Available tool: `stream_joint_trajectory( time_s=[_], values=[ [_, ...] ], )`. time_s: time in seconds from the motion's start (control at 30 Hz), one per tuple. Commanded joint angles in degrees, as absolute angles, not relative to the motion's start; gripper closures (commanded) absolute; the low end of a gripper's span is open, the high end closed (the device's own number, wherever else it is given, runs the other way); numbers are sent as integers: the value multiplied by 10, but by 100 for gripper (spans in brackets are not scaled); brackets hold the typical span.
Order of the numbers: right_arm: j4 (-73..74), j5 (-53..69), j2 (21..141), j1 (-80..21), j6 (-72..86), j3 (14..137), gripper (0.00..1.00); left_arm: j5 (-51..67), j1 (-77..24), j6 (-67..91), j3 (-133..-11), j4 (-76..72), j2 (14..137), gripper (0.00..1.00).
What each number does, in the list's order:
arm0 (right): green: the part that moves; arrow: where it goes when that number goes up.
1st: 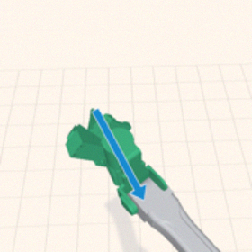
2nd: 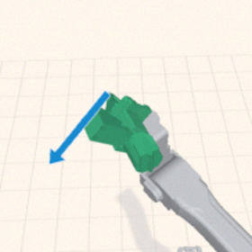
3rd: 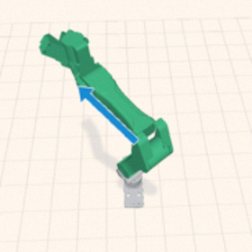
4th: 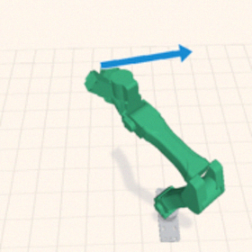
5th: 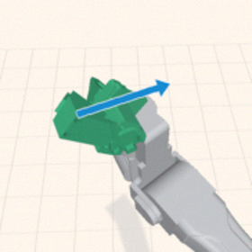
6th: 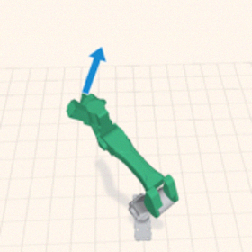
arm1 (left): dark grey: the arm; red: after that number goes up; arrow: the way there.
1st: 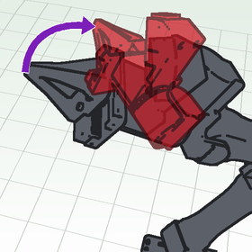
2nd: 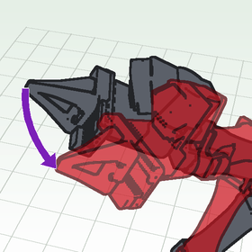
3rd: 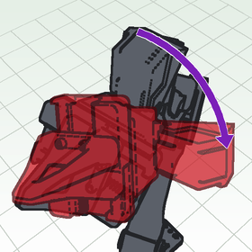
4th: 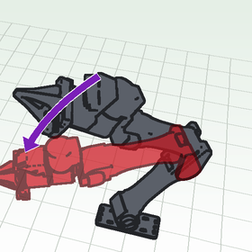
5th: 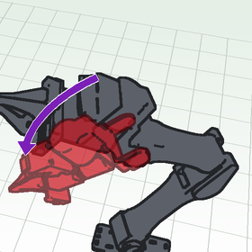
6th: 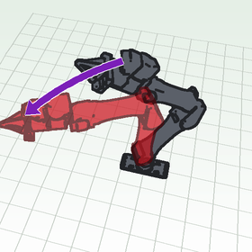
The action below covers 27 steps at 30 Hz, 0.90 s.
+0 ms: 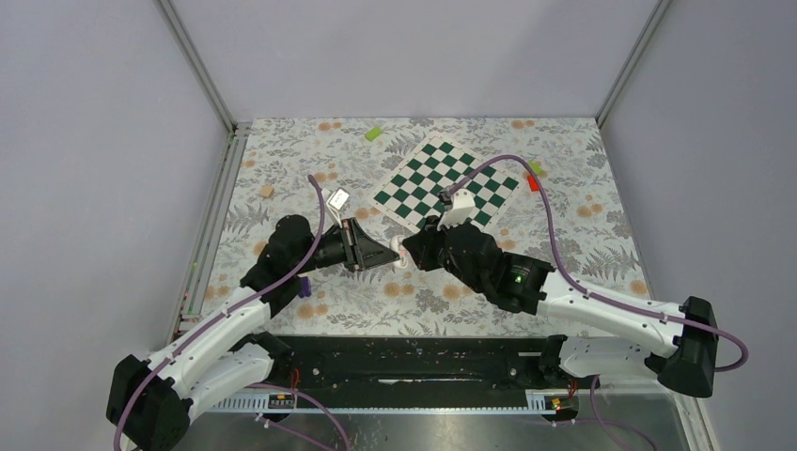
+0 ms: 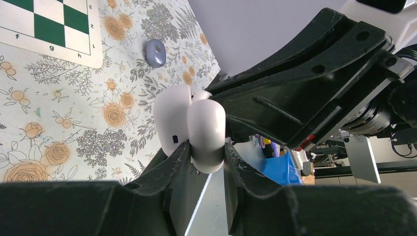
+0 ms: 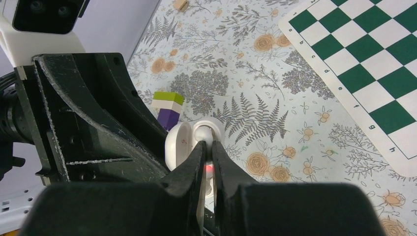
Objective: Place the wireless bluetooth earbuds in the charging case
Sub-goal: Insert the right earbud into the right side groove of the charging case.
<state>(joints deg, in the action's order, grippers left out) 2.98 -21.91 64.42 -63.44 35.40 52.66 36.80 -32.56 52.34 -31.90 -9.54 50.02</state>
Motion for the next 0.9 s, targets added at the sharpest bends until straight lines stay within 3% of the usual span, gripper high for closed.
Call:
stream_joint_trajectory(
  time_s=[0.0, 0.87],
  values=[
    [50, -249, 663, -646, 360, 547, 100, 388, -328, 529, -350, -162, 503, 100],
    [96, -323, 689, -688, 312, 562, 100, 393, -329, 538, -365, -179, 535, 100]
  ],
)
